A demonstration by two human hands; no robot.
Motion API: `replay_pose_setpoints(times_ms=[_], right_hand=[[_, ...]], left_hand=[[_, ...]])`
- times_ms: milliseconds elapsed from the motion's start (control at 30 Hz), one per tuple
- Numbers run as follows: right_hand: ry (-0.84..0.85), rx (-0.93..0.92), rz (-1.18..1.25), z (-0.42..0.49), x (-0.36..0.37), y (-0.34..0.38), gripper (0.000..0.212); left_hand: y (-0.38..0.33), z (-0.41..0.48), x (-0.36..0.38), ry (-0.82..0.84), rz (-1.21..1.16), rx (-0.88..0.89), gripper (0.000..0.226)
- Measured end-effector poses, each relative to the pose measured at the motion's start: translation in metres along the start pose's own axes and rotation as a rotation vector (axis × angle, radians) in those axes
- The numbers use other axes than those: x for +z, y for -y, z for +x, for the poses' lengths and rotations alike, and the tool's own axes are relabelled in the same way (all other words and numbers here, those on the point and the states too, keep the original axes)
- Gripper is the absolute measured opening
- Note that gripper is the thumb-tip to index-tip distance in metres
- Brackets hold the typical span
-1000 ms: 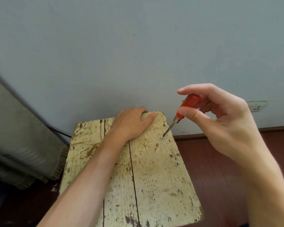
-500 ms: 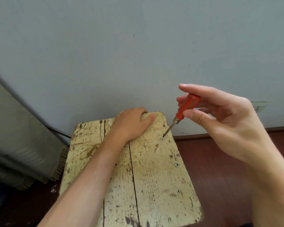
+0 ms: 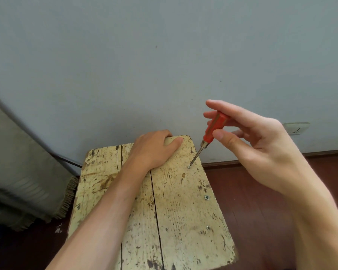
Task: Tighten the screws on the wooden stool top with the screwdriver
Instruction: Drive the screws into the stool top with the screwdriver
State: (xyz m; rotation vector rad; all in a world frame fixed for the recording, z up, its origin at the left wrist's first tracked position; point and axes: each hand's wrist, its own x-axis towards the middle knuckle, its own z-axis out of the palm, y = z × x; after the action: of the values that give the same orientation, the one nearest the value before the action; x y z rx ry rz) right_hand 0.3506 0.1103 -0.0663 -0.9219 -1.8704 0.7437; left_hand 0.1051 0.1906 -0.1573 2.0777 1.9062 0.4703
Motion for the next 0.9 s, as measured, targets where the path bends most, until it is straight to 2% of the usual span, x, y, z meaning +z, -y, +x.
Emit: replay_pose_setpoints(times_ms=[133,233,400,500,733,900], right_hand=[[0.149,0.012,-0.024,0.015,-0.003,0.012,0.051],[0.159,-0.005,-0.035,0.018,-0.004,0.014,0.049],[0.081,-0.106,-0.044,0.007,-0.002,0.004,0.039],[-0.025,-0.146,-0.035,0.004,0.006,-0.004,0.035],[-0.202,-0.218,-0.041,-0.001,0.030,-0.011,0.042],[-0.165,-0.236,0.029,0.009,0.027,-0.015,0.039]], left_hand=[[-0.002,0.002,0.000,-0.013,0.017,0.004,0.058],[-0.003,0.001,0.001,-0.027,0.030,0.008,0.056],[0.001,0.004,0.002,-0.026,0.038,0.028,0.055],[0.002,0.006,0.004,-0.017,0.037,0.026,0.055],[-0.002,0.003,0.003,-0.028,0.046,0.017,0.058],[0.001,0.001,0.001,-0.001,0.045,0.060,0.058]])
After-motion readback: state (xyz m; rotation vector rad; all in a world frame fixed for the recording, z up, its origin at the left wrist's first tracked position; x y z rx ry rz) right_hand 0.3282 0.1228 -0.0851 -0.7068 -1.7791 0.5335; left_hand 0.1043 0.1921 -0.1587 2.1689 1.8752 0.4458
